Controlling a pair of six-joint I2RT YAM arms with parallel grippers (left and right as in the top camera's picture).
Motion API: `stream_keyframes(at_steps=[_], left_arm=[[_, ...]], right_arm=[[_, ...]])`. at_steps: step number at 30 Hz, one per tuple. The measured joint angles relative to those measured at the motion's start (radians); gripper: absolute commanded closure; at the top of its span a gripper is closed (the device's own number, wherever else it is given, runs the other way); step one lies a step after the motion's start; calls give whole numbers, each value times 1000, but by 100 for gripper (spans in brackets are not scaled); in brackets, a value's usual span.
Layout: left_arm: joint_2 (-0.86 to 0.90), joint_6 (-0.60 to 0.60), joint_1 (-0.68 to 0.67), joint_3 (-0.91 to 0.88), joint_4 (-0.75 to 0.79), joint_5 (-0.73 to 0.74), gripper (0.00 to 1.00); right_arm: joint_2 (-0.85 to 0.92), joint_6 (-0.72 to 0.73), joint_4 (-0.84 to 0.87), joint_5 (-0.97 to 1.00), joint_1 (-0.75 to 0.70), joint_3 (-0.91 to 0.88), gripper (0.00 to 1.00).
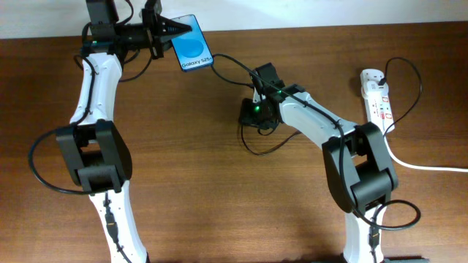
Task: Plug charger to phone and switch on socket
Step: 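Lower the right gripper onto the black cable's USB-C plug and grasp it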
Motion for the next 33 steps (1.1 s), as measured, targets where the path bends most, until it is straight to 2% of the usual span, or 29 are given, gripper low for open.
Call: stream_keyframes(at_steps=[18, 23, 29, 31, 33], left_arm=[[0, 0, 0, 0, 0, 0, 100], [0, 0, 0, 0, 0, 0, 100], [0, 0, 0, 0, 0, 0, 100], [0, 0, 0, 0, 0, 0, 100], [0, 0, 0, 0, 0, 0, 100]], right_arm=[[45, 2, 36, -3, 5, 2, 70], [48, 3, 36, -2, 5, 2, 83], [53, 5, 36, -8, 5, 2, 85], [53, 5, 36, -13, 5, 2, 94], [55, 3, 36, -16, 5, 2, 96]])
